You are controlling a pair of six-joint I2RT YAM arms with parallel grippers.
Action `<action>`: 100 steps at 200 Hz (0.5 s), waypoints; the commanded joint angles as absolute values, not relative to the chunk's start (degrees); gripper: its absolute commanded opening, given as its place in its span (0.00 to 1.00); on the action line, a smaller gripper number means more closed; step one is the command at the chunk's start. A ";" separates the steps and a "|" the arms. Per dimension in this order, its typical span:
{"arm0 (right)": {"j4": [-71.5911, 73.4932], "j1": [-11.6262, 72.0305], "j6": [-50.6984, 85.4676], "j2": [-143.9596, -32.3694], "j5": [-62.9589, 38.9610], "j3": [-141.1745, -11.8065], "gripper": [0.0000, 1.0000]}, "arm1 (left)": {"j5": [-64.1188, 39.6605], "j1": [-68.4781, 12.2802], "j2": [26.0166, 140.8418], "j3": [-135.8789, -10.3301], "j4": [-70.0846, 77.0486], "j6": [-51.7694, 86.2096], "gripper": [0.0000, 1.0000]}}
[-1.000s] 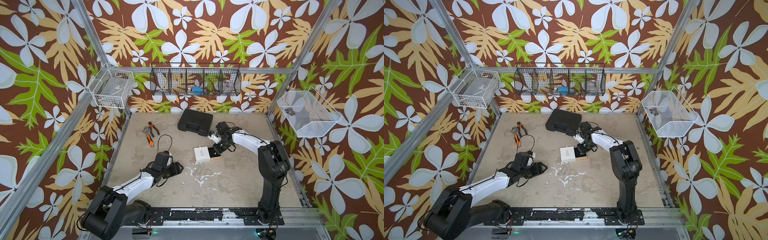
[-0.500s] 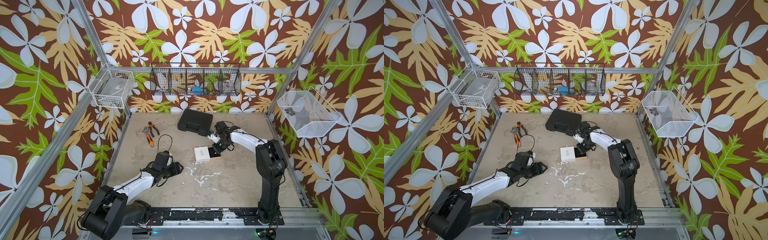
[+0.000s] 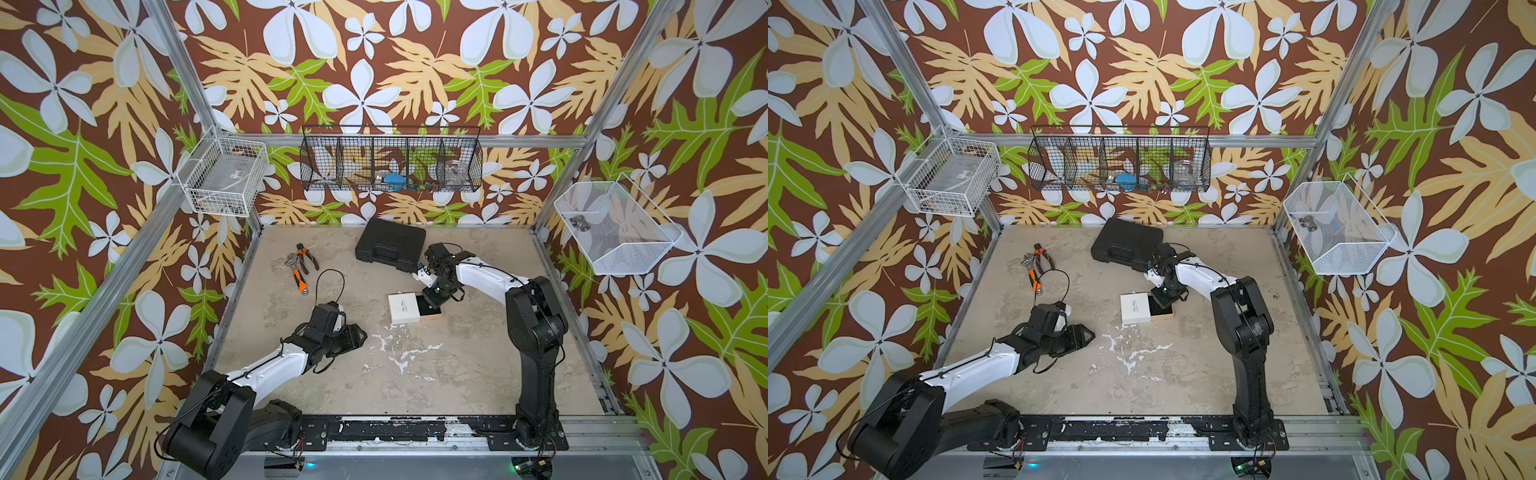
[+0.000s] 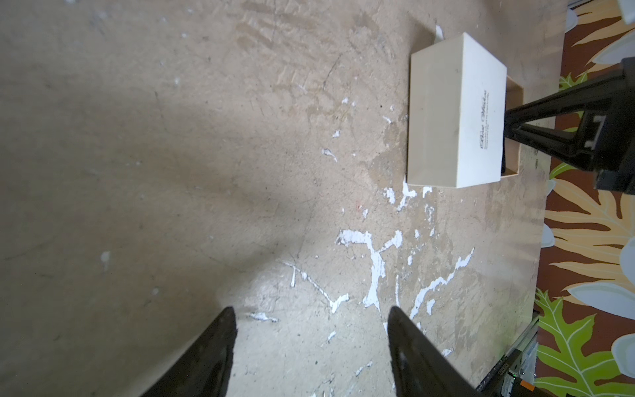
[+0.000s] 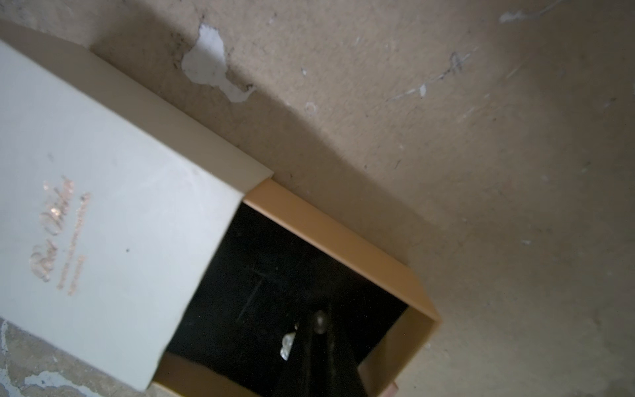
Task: Place the earrings into the drawer-style jewelry box
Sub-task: Insert the earring into the inner lining.
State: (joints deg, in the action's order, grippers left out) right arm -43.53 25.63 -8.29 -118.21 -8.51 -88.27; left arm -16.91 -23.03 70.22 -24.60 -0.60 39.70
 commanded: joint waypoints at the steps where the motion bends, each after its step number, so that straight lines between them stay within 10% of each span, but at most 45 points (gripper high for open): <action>1: -45.31 25.80 -8.78 -118.74 -7.47 -88.67 0.04 | -16.85 -23.03 70.31 -24.87 -0.83 38.85 0.71; 100: -44.74 25.88 -8.09 -113.87 -8.81 -91.58 0.34 | -16.67 -23.03 68.62 -25.31 -2.00 39.37 0.71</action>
State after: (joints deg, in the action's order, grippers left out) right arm -44.84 25.85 -8.38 -116.11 -8.16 -91.11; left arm -16.91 -23.03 69.54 -24.71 -0.93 39.55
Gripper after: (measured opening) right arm 0.334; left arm 0.706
